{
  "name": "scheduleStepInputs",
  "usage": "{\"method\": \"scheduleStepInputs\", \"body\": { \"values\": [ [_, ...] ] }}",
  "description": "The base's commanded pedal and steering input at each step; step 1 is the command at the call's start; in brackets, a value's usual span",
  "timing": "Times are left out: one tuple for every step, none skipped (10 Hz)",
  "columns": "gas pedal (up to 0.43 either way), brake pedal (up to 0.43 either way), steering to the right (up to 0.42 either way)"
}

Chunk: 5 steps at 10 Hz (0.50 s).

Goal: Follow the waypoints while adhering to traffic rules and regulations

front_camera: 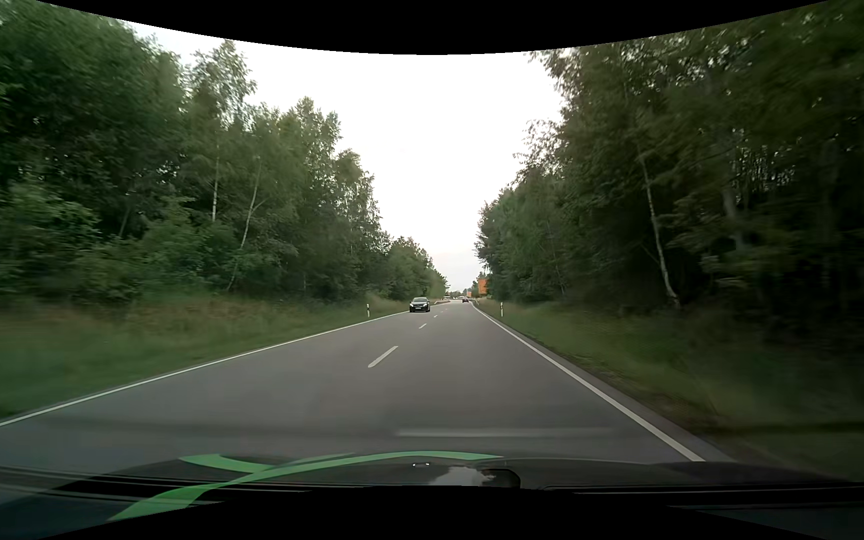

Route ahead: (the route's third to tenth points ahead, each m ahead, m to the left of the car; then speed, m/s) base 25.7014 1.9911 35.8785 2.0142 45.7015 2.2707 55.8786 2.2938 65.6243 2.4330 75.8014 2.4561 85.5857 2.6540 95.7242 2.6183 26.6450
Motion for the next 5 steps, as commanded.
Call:
{"method": "scheduleStepInputs", "body": {
  "values": [
    [0.260,0.000,0.000],
    [0.268,0.000,0.000],
    [0.268,0.000,0.000],
    [0.268,0.000,0.000],
    [0.268,0.000,0.000]
  ]
}}
